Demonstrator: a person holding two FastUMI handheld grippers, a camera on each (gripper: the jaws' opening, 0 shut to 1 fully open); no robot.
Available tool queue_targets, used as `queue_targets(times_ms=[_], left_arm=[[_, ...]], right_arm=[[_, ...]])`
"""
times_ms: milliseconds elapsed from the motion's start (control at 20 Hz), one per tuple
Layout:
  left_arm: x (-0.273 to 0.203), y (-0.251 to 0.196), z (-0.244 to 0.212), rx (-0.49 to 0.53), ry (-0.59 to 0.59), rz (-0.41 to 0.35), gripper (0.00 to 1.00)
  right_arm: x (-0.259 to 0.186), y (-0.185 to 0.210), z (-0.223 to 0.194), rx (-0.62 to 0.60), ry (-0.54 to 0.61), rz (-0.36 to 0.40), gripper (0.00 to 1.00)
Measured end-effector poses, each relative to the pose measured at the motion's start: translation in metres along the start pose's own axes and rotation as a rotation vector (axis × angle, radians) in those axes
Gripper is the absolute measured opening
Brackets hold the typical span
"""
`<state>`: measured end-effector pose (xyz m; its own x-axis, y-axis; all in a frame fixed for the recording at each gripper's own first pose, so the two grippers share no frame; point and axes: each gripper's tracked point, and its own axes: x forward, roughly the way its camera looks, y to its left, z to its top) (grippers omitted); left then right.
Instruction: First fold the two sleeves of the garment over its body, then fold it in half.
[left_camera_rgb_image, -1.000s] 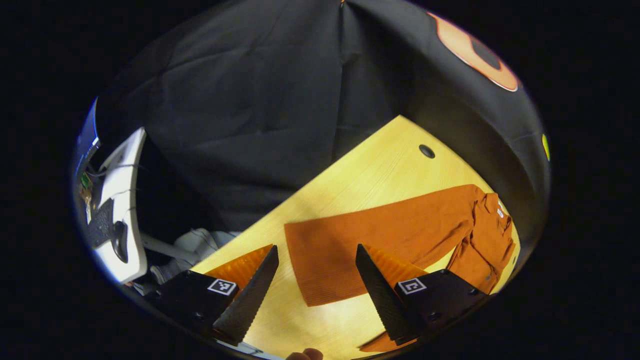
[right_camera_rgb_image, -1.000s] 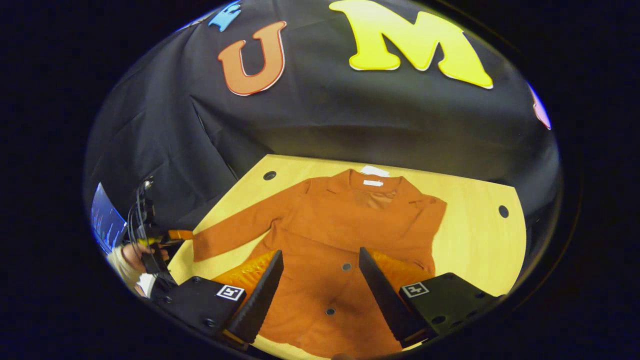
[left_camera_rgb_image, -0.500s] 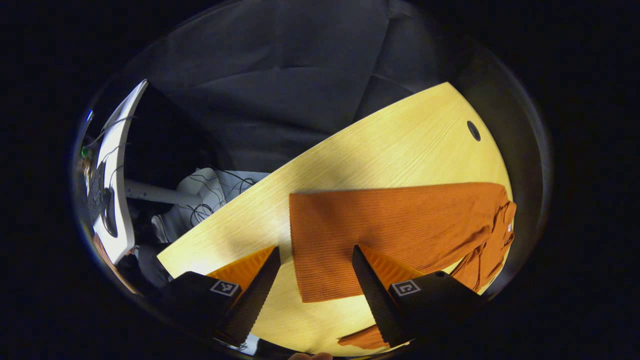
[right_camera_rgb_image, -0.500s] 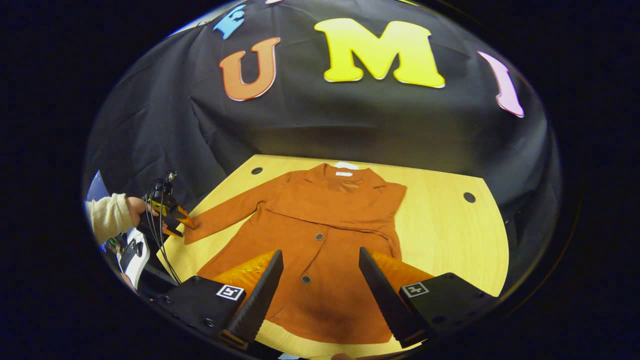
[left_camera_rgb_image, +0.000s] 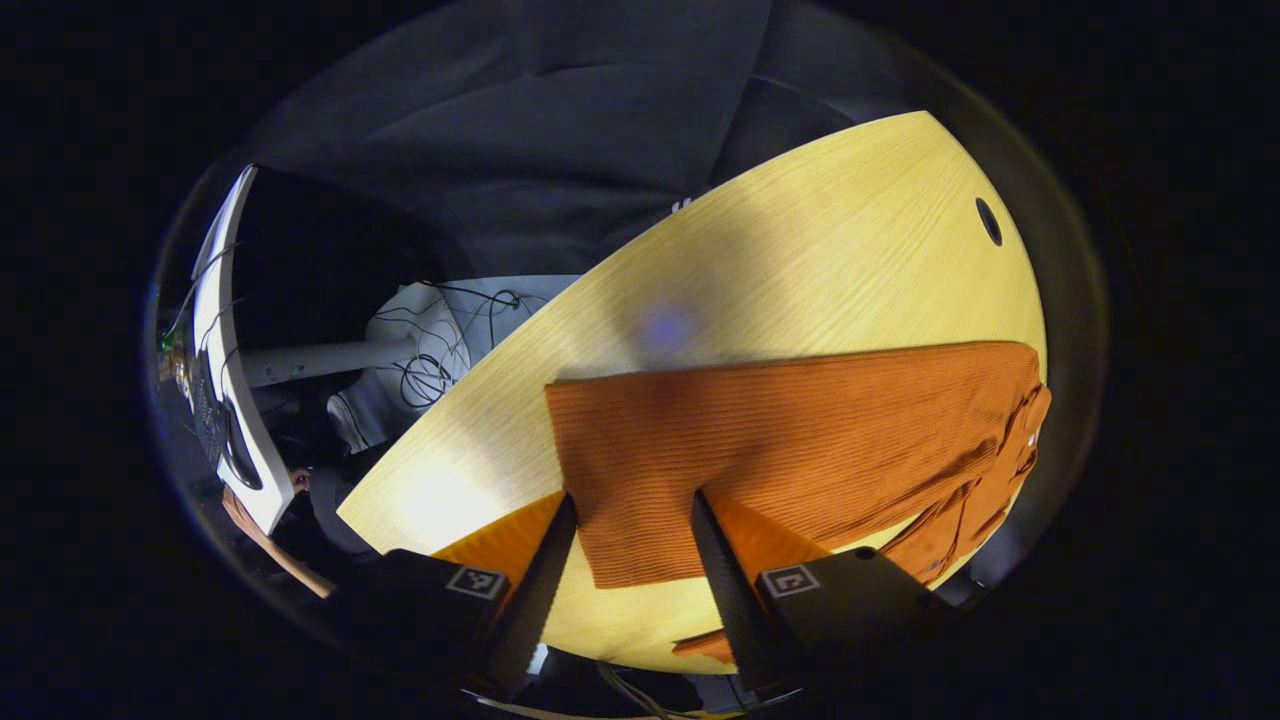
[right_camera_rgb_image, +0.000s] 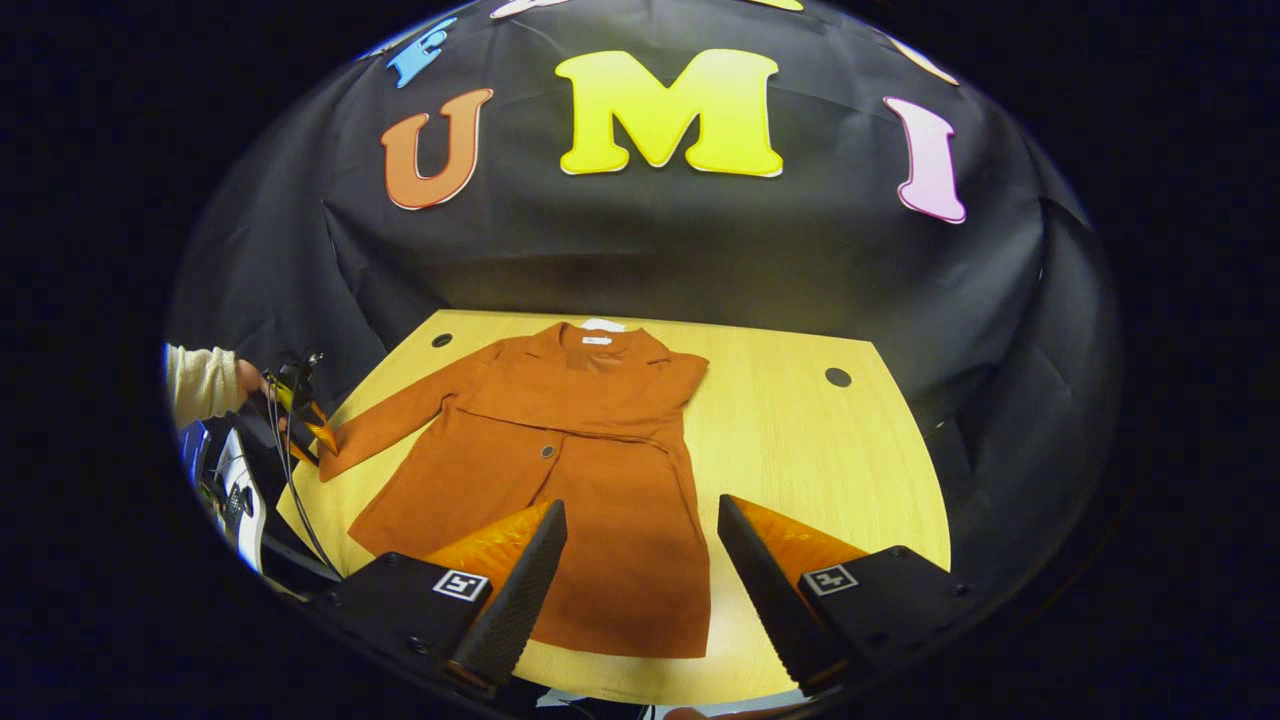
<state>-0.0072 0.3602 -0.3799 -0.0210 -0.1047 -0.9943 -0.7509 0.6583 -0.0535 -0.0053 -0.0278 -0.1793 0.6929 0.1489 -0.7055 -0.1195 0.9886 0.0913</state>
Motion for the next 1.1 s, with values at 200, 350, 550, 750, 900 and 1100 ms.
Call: queue_targets(times_ms=[200,350,550,750,900,1100], left_arm=[[0.002,-0.010,0.001,0.000,-0.009,-0.010,0.48],[0.000,-0.021,0.001,0.011,-0.011,-0.018,0.25],[-0.018,-0.043,-0.006,0.132,-0.006,-0.048,0.05],[-0.063,-0.100,-0.006,0.305,-0.104,-0.169,0.03],[-0.093,-0.148,-0.007,0.425,-0.165,-0.172,0.03],[-0.140,-0.239,-0.026,0.558,-0.247,-0.213,0.03]], right_arm=[[-0.004,0.004,0.003,0.059,0.007,0.004,0.98],[-0.006,0.022,0.009,0.086,0.005,0.039,0.98],[-0.008,0.034,0.012,0.062,0.010,0.057,0.98],[-0.008,0.044,0.004,0.054,0.012,0.091,0.98],[-0.004,0.043,-0.014,0.061,0.044,0.106,0.94],[-0.006,0.024,-0.021,0.092,0.062,0.104,0.94]])
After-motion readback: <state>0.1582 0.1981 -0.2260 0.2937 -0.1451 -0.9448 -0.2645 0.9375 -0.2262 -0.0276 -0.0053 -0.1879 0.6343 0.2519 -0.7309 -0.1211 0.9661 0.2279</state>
